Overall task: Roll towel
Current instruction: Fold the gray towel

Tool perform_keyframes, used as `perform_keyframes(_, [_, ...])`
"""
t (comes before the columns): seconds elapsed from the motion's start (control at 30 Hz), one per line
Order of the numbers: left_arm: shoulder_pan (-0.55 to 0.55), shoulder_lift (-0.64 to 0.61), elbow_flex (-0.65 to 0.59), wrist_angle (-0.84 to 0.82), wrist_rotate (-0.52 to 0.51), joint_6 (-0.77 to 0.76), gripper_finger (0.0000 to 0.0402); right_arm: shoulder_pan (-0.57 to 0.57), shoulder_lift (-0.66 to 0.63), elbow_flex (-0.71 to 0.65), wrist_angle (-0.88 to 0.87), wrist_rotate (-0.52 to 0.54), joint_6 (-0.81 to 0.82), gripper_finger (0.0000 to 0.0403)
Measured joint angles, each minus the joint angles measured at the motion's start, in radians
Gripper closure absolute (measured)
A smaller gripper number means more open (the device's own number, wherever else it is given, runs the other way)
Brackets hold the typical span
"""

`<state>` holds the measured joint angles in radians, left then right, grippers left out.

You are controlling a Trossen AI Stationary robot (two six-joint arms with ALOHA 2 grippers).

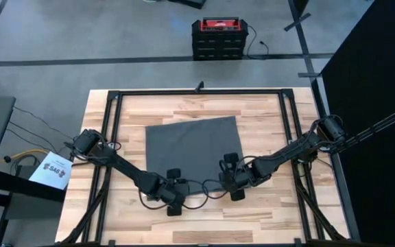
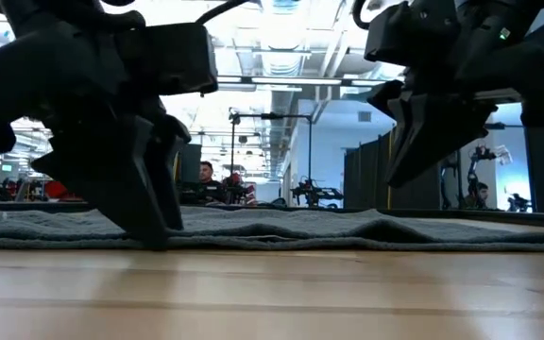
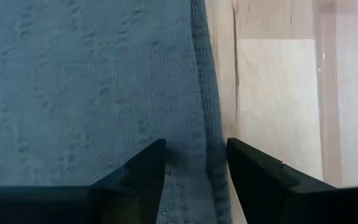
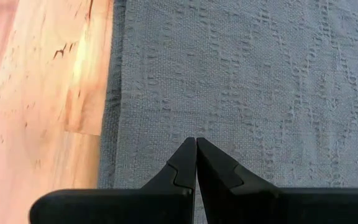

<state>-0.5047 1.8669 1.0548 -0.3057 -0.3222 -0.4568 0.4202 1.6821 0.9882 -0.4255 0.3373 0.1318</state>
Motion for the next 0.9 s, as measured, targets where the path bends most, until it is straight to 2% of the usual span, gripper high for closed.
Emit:
perform_keyframes(0.2, [0.001,-0.018,0.003,-0.009,0.000,0.007,0.0244,-0.003,0.000,0.000,0.001,0.000,0.001,0.0403])
perform_keyframes(0.4, [0.007,-0.018,0.003,-0.091,0.060,-0.035,0.0253,-0.003,0.000,0.000,0.000,0.001,0.003,0.0403])
perform_keyframes(0.7, [0.009,-0.018,0.003,-0.097,0.059,-0.023,0.0364,-0.003,0.000,0.000,0.015,0.001,0.002,0.0403])
perform_keyframes(0.9, [0.009,-0.018,0.003,-0.100,0.069,-0.027,0.0386,-0.003,0.000,0.000,0.018,0.001,0.006,0.0403])
